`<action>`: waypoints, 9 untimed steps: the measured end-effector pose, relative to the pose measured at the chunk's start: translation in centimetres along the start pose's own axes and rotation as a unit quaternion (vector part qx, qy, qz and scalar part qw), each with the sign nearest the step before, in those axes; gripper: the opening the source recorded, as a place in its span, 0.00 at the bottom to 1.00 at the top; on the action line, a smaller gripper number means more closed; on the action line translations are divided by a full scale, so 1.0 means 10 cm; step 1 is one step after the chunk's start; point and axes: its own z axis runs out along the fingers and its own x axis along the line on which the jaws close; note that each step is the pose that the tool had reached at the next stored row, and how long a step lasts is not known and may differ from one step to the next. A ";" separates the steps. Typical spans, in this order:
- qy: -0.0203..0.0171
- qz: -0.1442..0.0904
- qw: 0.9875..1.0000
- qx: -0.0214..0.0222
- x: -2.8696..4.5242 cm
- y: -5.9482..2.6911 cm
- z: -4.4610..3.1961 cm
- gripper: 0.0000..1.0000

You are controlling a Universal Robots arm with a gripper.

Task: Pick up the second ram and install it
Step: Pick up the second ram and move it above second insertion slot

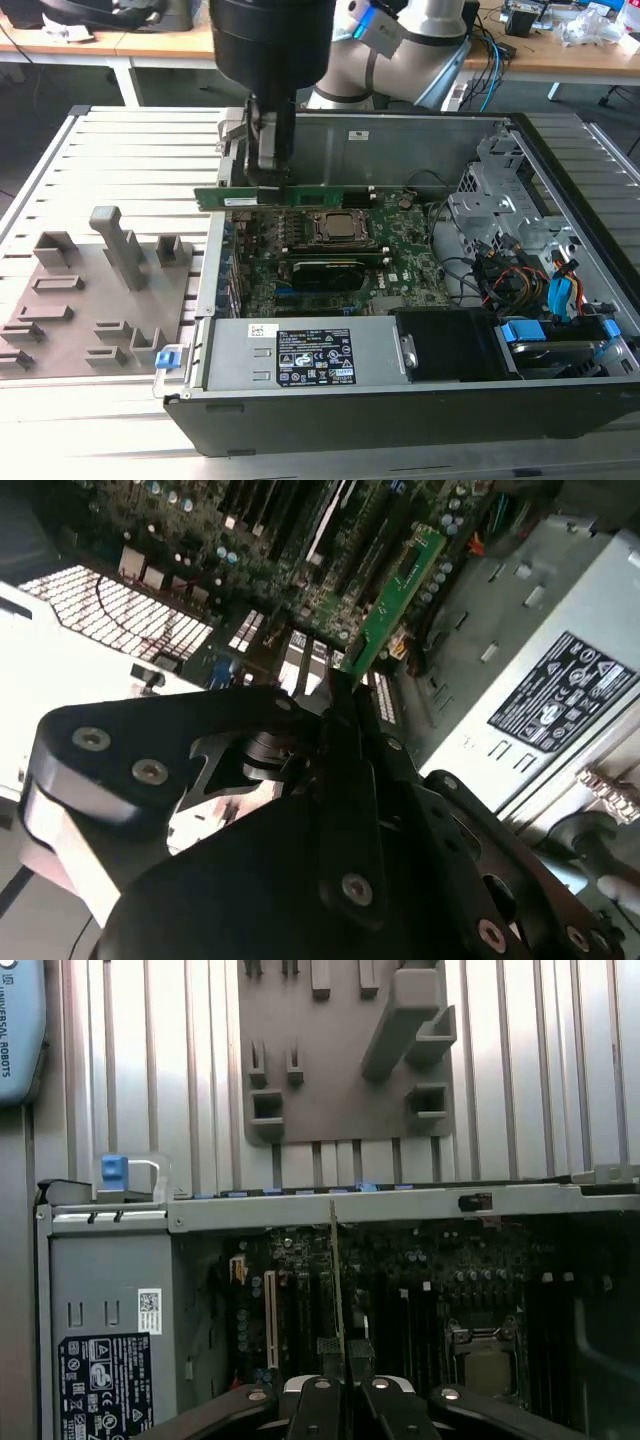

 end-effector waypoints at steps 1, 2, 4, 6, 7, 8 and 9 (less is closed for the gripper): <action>0.000 0.000 1.000 0.000 -0.011 -0.061 -0.003 0.14; 0.000 0.000 1.000 0.000 -0.016 -0.089 -0.004 0.14; 0.000 0.000 1.000 0.000 -0.026 -0.147 -0.006 0.14; 0.000 0.000 1.000 0.000 -0.042 -0.242 -0.009 0.14; 0.000 0.000 1.000 0.000 -0.057 -0.310 -0.011 0.14; 0.000 0.000 1.000 0.000 -0.074 -0.372 -0.012 0.14; 0.000 0.000 1.000 -0.001 -0.091 -0.417 -0.012 0.14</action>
